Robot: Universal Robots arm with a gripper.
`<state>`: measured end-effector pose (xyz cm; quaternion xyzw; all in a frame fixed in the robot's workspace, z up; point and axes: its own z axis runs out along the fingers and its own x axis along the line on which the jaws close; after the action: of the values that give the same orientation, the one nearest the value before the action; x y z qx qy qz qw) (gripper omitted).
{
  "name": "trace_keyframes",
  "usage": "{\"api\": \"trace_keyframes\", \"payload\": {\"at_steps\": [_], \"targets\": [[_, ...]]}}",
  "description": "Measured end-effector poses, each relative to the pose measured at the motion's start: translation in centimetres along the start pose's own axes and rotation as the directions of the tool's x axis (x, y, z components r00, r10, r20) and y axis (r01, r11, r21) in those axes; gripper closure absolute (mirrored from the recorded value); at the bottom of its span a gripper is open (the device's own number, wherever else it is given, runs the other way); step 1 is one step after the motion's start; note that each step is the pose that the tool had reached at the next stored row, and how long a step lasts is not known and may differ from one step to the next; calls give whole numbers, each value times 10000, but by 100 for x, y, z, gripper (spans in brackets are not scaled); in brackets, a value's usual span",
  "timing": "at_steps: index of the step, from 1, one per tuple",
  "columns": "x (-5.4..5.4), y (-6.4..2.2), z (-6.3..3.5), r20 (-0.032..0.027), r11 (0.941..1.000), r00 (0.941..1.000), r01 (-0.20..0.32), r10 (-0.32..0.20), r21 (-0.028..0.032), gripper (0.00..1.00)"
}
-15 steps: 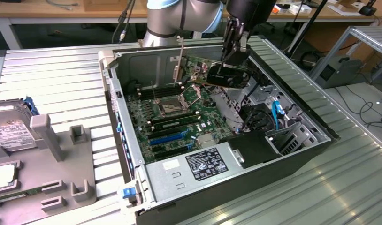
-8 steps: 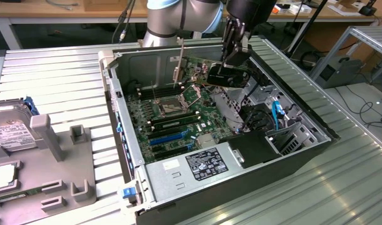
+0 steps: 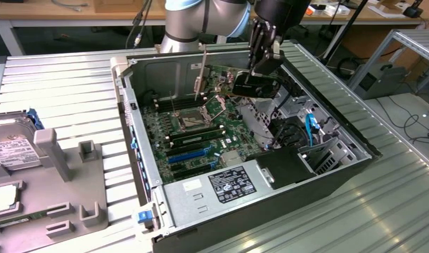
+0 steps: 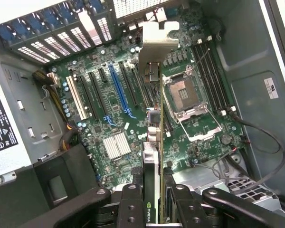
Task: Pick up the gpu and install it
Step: 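Insert the gpu into the slot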
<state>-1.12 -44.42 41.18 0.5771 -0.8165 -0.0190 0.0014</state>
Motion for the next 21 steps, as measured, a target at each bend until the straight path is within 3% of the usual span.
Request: {"api": "trace_keyframes", "payload": {"at_steps": [13,17,21], "targets": [[0,0,1,-34,9953,9953,971,-972,-20,73],[0,0,1,-44,9917,9917,1285,-1285,-27,73],[0,0,2,-59,9844,9844,1761,-1761,-39,73]]}}
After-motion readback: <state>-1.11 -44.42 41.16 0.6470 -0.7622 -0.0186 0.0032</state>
